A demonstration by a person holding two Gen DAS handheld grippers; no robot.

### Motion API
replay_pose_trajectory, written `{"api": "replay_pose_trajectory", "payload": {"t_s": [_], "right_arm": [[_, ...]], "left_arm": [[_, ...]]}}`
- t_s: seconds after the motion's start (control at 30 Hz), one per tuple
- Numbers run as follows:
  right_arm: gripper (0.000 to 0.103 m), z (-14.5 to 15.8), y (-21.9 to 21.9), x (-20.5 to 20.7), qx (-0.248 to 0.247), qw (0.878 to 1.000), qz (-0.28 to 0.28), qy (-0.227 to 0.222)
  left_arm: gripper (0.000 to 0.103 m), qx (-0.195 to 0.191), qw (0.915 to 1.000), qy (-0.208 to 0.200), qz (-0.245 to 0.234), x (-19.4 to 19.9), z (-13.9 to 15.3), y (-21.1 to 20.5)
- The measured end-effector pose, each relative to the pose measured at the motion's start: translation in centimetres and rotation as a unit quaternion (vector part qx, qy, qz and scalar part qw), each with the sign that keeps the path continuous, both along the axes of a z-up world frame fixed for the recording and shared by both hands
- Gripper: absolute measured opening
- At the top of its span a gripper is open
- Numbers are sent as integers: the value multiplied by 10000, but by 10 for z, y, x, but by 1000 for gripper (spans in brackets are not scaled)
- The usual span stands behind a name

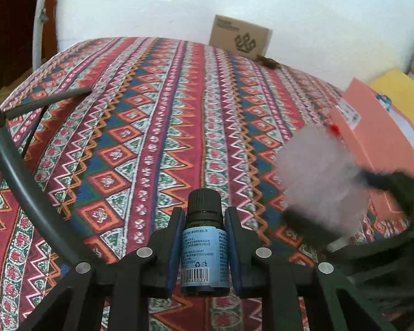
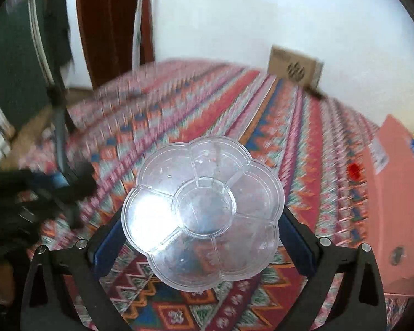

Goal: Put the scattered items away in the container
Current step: 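Carry the flower tray and blue bottle into the pink box and release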

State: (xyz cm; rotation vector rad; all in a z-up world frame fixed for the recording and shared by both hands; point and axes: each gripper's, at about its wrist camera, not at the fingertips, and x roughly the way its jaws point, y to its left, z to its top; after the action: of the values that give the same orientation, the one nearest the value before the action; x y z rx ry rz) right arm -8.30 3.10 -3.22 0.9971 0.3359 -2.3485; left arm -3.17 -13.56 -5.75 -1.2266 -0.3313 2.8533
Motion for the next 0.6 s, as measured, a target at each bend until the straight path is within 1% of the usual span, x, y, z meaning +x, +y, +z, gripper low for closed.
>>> {"api": "replay_pose_trajectory", "payload": {"t_s": [0.07,0.17,0.27,0.33,0.43,0.53,0.6], "right_arm": [[101,25,19,10,-225,9994,-58,240],[101,61,48,20,-529,9967,-213,570],[101,96,81,32,-849,9909,-421,954],[101,115,101,40,-978,9856,-602,1242],[101,144,139,52,-1219,9737,-963,1664],[101,171,179,64,-1390,9584,-1385,2071],[101,189,205,70,-1431,9455,-1695,2385]], "left_arm": [[23,-66,9999,102,-34,4,9,7],[23,-90,9993,340,-122,10,31,22],[23,-84,9975,633,-290,12,59,42],[23,-85,9957,817,-439,9,77,57],[23,20,9907,1086,-821,1,109,90],[23,71,9841,1293,-1218,-10,135,129],[23,105,9785,1430,-1481,-17,152,155]]}}
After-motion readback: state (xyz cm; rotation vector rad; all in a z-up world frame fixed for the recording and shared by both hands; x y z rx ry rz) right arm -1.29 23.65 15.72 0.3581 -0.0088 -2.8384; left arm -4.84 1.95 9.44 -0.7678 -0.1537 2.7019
